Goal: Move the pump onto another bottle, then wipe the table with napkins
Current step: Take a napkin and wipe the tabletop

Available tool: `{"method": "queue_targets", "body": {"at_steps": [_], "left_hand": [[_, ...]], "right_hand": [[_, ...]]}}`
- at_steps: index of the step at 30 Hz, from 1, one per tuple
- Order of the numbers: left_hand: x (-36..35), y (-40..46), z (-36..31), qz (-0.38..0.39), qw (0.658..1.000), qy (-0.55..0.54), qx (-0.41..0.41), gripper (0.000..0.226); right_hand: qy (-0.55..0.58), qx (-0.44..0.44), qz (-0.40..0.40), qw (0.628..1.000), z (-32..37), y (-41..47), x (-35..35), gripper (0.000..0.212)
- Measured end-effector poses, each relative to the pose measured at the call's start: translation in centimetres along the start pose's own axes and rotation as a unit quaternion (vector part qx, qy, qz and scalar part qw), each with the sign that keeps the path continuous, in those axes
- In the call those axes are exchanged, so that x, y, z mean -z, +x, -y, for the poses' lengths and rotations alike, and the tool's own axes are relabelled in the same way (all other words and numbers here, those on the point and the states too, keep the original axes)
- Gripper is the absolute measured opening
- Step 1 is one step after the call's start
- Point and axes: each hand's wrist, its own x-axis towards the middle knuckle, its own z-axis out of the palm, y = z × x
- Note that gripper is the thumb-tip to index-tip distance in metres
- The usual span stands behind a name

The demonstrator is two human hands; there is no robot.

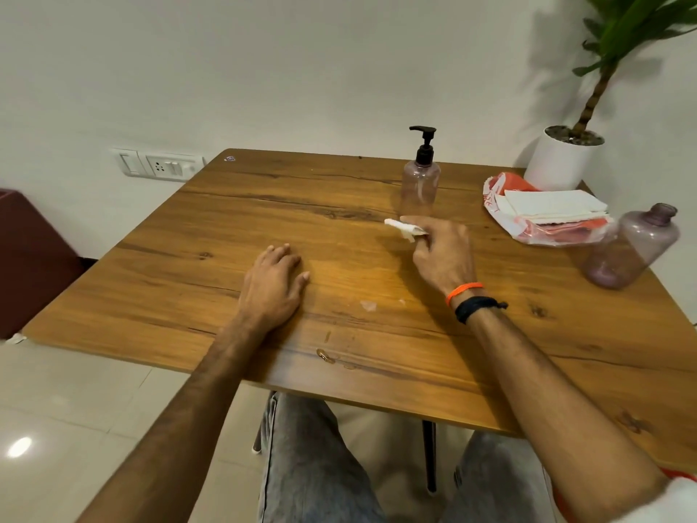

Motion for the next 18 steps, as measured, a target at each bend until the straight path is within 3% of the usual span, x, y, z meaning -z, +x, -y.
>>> {"method": "queue_targets", "body": {"at_steps": [2, 5, 8, 18], "left_hand": [[-0.5, -0.1, 0.3, 0.004, 1.0, 0.02, 0.006, 0.05], [-1.0, -0.1, 0.8, -0.004, 1.0, 0.02, 0.004, 0.051], [-1.2, 0.0, 1.1, -0.013, 1.0, 0.019, 0.002, 0.05], [-1.6, 0.2, 1.4, -0.028, 0.999, 0.015, -0.004, 0.049]], "right_hand": [[-0.116, 0.066, 0.062, 0.989, -0.2, 0.1, -0.1, 0.045], [-0.249, 0.074, 0.163, 0.952, -1.0, -0.1, -0.5, 0.045], [-0.24, 0.077, 0.203, 0.946, -1.8, -0.3, -0.9, 0.05], [-0.25, 0.079, 0.22, 0.94, -1.9, 2.6, -5.2, 0.046]]}}
